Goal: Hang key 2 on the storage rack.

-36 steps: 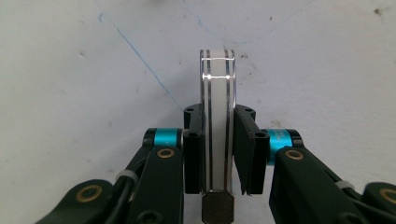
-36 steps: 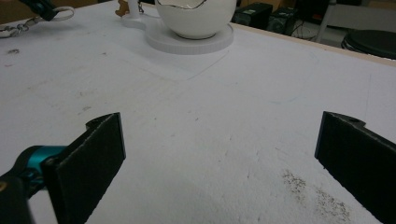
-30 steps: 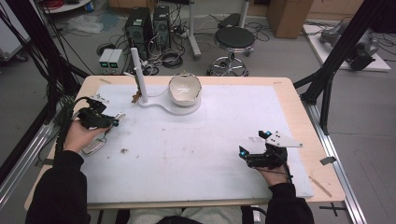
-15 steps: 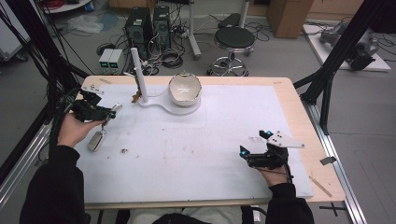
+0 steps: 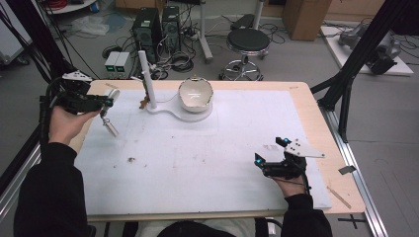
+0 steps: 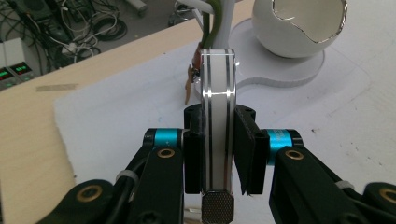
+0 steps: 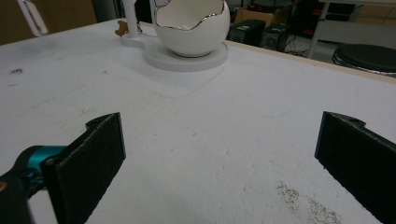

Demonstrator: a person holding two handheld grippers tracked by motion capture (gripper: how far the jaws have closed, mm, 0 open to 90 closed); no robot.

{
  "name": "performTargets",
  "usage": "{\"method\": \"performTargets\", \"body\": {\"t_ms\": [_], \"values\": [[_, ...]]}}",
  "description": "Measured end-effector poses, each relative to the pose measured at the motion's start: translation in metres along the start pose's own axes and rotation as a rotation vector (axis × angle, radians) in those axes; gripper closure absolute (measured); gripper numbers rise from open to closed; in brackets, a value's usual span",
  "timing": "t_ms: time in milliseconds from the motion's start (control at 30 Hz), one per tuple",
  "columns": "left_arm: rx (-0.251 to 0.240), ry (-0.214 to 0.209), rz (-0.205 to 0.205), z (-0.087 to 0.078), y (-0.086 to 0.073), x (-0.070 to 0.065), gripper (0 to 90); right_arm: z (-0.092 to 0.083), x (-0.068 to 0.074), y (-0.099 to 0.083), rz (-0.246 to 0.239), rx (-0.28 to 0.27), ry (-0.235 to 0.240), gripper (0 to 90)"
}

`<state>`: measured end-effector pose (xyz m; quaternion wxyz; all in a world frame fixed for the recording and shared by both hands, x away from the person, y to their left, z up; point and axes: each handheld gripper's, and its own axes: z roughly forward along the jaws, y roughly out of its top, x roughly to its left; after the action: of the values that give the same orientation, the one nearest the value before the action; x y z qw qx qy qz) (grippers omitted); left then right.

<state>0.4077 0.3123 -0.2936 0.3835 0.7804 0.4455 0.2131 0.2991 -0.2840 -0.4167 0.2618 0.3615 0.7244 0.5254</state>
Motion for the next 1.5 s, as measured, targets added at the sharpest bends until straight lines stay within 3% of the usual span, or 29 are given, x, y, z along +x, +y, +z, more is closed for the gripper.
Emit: {"method": "performTargets", "body": {"t_ms": [367, 733, 1000, 1233, 1433, 1500], "values": [[-0.056, 0.036, 0.037, -0.019, 0.030, -0.009, 74.6, -0.001, 0.001, 0.000, 0.005, 0.005, -0.001, 0.7], [-0.058, 0.008, 0.100, -0.005, 0.062, -0.032, 74.7, 0.000, 0.000, 0.000, -0.003, 0.006, 0.008, 0.7], [-0.044, -0.008, 0.171, 0.007, 0.088, -0.049, 74.7, 0.002, 0.000, 0.000, -0.009, 0.008, 0.016, 0.7], [-0.046, -0.028, 0.168, 0.014, 0.108, -0.053, 74.7, 0.002, 0.001, 0.000, -0.003, 0.011, 0.016, 0.7], [-0.021, -0.012, 0.175, 0.022, 0.123, -0.056, 74.7, 0.002, 0.001, 0.001, -0.009, -0.004, 0.006, 0.7], [-0.035, -0.030, 0.170, 0.022, 0.128, -0.056, 74.7, 0.002, 0.001, 0.001, -0.006, -0.004, 0.007, 0.7]]}}
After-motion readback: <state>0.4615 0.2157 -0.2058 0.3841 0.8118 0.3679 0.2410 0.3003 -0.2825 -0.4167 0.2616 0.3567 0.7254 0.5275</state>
